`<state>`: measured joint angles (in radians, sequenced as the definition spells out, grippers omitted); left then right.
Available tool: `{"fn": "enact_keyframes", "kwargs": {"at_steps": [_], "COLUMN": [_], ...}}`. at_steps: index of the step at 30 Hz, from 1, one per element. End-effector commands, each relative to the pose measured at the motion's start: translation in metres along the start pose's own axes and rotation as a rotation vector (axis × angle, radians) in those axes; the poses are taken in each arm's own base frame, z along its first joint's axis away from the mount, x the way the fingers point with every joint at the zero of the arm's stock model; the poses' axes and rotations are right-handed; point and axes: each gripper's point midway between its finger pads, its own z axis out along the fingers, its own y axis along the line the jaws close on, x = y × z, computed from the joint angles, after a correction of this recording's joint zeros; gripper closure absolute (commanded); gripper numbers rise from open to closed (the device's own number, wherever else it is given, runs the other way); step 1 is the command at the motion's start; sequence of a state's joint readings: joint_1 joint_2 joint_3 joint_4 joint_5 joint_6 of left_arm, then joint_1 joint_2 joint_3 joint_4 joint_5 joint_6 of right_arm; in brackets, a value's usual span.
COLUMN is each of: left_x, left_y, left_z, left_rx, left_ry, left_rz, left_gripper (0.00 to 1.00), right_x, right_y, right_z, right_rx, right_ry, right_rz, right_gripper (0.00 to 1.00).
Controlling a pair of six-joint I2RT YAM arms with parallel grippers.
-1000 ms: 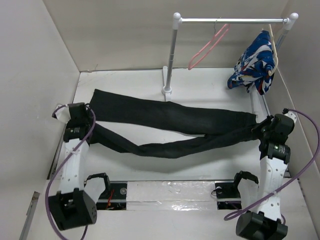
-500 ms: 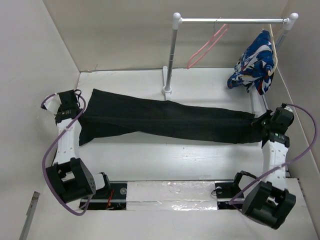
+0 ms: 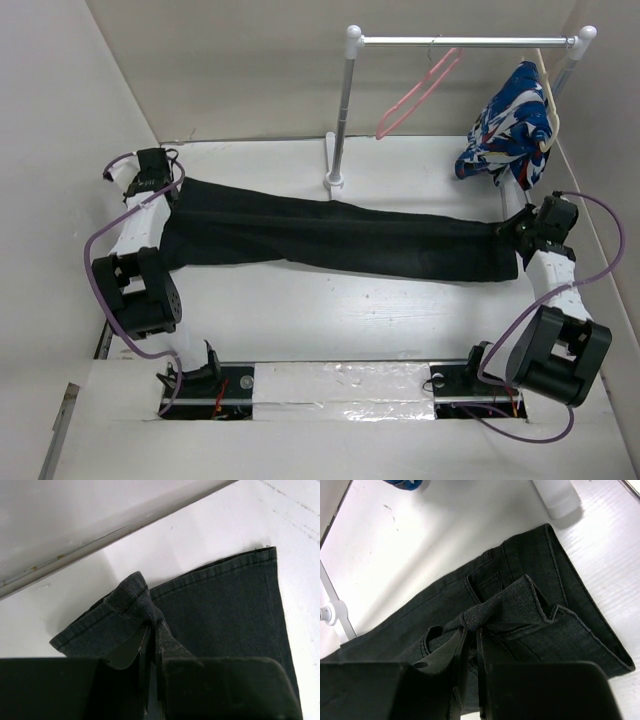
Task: Place the trousers on the hanger
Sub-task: Fold the trousers at the center of the board.
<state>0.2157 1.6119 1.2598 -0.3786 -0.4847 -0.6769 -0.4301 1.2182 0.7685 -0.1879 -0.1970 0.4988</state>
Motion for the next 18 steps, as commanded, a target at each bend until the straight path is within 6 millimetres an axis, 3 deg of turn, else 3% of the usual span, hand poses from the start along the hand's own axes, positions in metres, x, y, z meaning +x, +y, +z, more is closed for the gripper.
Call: {"fn": "enact_keyframes", "kwargs": {"at_steps": [1,5,8,11,12,13,15,17,18], "left_x": [-0.057,-0.057,-0.06,-0.057,-0.044,-0.052,-0.04,-0.04,-0.03], "left_y": [-0.011,-0.046,-0.061,-0.076,-0.082,-0.09,-0.097,-0.111,-0.116], "left_z": [-0.003,-0.006,0.001,0.018,0.03,0.031,0.048,0.053,0.065], "left_rx": [-0.018,0.045,0.044,0.044,0.034,0.041,0.016,0.036,0.038], "left_ry": [-0.17,-0.178,-0.191,-0.173,-0.15,-0.163,-0.15,-0.159,-0.137], "left_rz": [-0.051,-0.039,-0.026,-0.016,0.012,0.011,0.054,0.094,0.115], "left_gripper": [1.0,1.0,1.0,1.0,1.0,1.0,1.0,1.0,0.94], "right_x": [-0.069,-0.074,-0.081,-0.084,-0.081,-0.077,-0.078,-0.072,-0.077], "right_y": [0.029,0.043,0.04,0.04,0.043,0.038,0.042,0.038,0.046], "right_z": [0.004,0.016,0.025,0.042,0.047,0.059,0.071,0.089,0.093], "right_rx": [-0.032,-0.033,-0.01,-0.008,-0.011,0.001,-0.003,0.006,-0.012], "right_ry": [-0.221,-0.218,-0.23,-0.227,-0.214,-0.197,-0.19,-0.159,-0.166], "right_rz": [-0.034,-0.05,-0.05,-0.044,-0.046,-0.044,-0.042,-0.033,-0.038], "right_gripper": [0.91,0.91,0.91,0.9,0.9,0.89,0.89,0.87,0.85]}}
